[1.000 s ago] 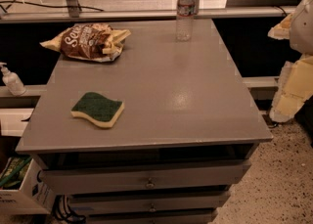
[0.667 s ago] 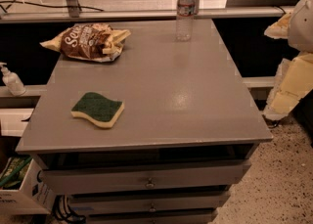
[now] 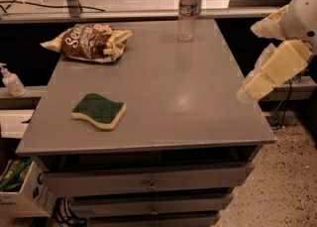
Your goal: Pick sponge
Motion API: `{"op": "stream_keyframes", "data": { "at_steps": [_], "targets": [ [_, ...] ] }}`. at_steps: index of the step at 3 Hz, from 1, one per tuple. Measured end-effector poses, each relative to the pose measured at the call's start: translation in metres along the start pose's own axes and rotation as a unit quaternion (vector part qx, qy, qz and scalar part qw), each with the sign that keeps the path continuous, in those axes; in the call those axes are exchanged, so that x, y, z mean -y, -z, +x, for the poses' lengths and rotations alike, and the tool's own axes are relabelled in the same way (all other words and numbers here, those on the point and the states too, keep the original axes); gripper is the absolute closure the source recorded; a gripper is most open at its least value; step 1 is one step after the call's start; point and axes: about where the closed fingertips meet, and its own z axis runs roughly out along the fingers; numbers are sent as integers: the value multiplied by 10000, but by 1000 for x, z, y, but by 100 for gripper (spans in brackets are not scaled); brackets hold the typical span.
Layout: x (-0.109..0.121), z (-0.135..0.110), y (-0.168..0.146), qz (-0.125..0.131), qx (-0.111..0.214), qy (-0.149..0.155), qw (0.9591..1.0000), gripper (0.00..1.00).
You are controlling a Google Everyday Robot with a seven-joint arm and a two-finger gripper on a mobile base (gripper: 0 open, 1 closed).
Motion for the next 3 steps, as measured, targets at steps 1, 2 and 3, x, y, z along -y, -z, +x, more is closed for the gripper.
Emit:
{"op": "stream_keyframes", "data": {
  "at_steps": [1,2,3],
  "targets": [
    [-8,-13,1,-122,230,-14,9997,0],
    [-8,-13,1,-122,230,-14,9997,0],
    [-10,-10,1,-120,300,-137,9994,0]
  ]
}}
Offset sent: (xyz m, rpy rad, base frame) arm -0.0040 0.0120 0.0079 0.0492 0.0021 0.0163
